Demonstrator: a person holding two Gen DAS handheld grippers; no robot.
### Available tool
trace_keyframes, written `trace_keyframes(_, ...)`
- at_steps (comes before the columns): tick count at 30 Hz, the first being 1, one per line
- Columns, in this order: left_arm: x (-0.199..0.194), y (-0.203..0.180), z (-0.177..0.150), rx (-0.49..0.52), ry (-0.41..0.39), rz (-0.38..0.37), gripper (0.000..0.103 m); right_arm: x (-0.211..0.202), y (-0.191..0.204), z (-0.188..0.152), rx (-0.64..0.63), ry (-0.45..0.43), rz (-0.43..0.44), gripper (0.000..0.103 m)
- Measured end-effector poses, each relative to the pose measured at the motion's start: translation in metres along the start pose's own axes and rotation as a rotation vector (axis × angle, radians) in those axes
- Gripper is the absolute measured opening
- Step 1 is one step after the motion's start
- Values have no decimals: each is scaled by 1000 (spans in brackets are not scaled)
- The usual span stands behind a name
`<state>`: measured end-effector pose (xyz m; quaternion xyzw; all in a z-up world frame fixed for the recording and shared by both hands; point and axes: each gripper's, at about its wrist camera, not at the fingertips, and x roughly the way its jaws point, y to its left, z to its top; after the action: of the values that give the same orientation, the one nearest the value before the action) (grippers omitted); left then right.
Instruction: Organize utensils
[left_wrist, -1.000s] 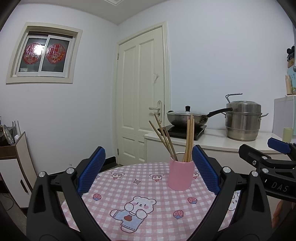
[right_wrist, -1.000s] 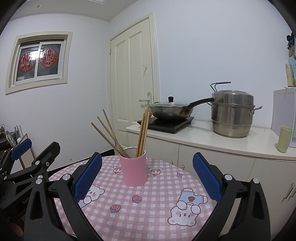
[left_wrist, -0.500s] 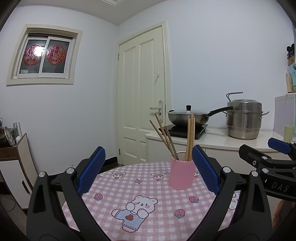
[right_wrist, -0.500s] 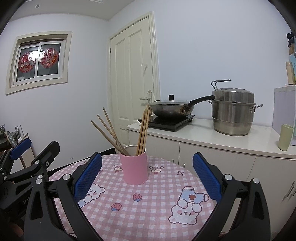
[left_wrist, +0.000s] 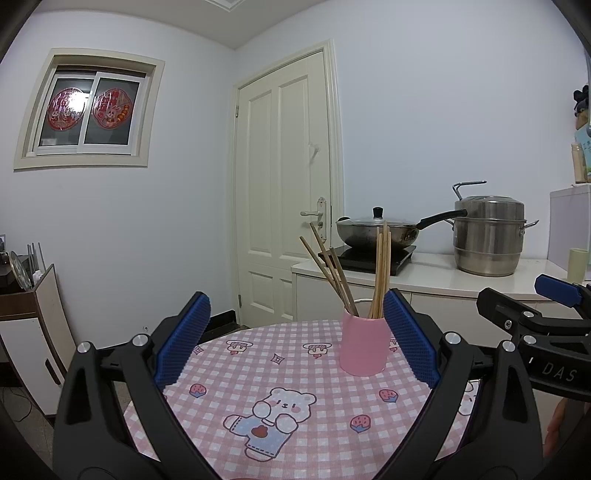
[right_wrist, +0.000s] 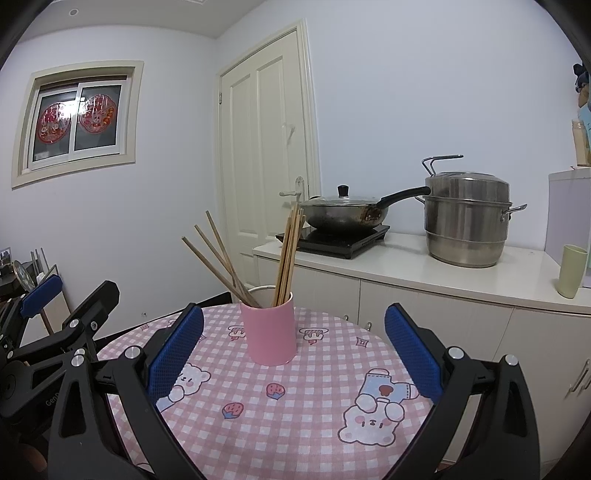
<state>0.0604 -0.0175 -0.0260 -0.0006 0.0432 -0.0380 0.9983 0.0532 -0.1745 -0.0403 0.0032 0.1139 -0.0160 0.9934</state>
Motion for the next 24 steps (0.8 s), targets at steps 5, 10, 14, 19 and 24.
trace_keyframes(5, 0, 1, 0, -2, 1, -2, 93, 0, 0, 0, 0, 0, 2, 95)
trace_keyframes(10, 1, 1, -1, -3, 1, 0, 93, 1, 1, 0, 0, 1, 3, 95)
trace_keyframes(14, 1, 2, -1, -1, 1, 2, 93, 2, 2, 0, -2, 2, 5, 95)
trace_keyframes(19, 2, 3, -1, -1, 2, 3, 93, 3, 2, 1, -2, 5, 7, 95)
trace_keyframes(24, 3, 4, -2, 0, 4, 3, 93, 6, 0, 1, 1, 10, 10, 95)
